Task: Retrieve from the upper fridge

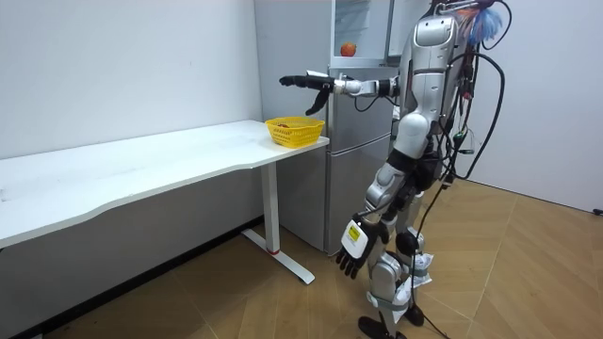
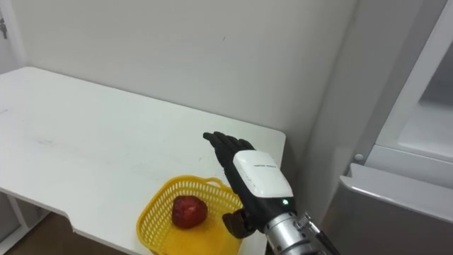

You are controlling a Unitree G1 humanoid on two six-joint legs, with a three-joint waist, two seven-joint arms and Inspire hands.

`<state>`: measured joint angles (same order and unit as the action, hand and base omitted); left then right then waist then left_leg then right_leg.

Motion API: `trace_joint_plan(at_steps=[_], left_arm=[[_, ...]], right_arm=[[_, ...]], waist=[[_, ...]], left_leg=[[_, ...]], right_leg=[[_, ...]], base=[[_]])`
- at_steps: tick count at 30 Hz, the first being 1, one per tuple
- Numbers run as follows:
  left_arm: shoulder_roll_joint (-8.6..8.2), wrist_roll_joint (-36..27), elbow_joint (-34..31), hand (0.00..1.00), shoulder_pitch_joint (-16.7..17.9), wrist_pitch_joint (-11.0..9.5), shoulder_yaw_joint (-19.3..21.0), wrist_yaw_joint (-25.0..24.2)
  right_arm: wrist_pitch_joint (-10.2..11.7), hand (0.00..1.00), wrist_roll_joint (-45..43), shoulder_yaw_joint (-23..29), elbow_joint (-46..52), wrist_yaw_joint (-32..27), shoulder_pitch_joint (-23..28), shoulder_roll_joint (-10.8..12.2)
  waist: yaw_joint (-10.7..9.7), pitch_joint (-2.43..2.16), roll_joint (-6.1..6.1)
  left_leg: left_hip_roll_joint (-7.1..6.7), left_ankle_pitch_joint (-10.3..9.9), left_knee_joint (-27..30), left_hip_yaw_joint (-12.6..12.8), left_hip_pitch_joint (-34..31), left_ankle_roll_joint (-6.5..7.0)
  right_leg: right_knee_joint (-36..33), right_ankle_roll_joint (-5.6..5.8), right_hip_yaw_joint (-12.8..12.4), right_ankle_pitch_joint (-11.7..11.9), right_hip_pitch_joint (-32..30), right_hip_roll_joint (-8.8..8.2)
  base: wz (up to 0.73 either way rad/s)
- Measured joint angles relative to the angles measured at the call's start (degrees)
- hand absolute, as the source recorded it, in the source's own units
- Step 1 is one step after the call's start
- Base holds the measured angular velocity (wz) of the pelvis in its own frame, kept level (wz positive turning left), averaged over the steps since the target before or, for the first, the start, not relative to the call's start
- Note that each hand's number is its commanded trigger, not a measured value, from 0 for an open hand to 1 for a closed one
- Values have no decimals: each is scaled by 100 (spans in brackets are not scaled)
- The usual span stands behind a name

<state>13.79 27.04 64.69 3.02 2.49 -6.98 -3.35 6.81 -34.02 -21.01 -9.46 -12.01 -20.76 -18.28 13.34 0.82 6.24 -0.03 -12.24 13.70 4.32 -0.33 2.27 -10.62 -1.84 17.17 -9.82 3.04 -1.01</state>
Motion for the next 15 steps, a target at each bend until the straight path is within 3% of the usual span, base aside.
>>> trace_joint_plan(at_steps=[4, 6, 8, 11, 13, 15], left_arm=[[2, 1, 0, 0, 70, 0, 43, 50], [-32, -1, 0, 0, 73, -8, 91, 99], [-79, -2, -1, 0, 86, -23, 133, 202], [-172, -37, 34, 0, 182, -41, 147, 339], [-183, -36, 88, 0, 236, -61, 145, 406], [-187, -42, 100, 0, 335, -97, 143, 423]], right_arm=[[-7, 0, 4, 11, 739, -6, 11, 3], [117, 0, 104, 147, 1179, -122, 10, 4], [159, 0, 137, 299, 1410, -310, 8, 6], [199, 0, 146, 575, 1655, -611, 14, 10], [201, 0, 184, 791, 1925, -699, 28, 55], [363, 0, 316, 1067, 2320, -913, 214, 116]], waist=[[-247, -25, -73], [-370, -89, -174], [-362, -114, -217], [-431, -94, -269], [-553, -103, -239], [-677, -112, -219]], left_leg=[[1, -2, -14, 37, -12, 3], [6, -1, -21, 45, 16, 2], [20, 1, -42, 116, 89, 0], [27, 2, -165, 228, 210, 1], [25, 16, -187, 232, 208, 3], [26, 17, -190, 235, 213, 3]], right_leg=[[0, -1, -4, 1, -17, -4], [-8, -1, -8, 1, -4, -1], [-15, -1, -63, 1, 24, 7], [-13, -1, -170, 0, 87, 14], [-5, -1, -176, 0, 78, 12], [-4, -1, -200, 1, 76, 16]], base=[[-5], [0], [-17], [-19], [-2], [0]])
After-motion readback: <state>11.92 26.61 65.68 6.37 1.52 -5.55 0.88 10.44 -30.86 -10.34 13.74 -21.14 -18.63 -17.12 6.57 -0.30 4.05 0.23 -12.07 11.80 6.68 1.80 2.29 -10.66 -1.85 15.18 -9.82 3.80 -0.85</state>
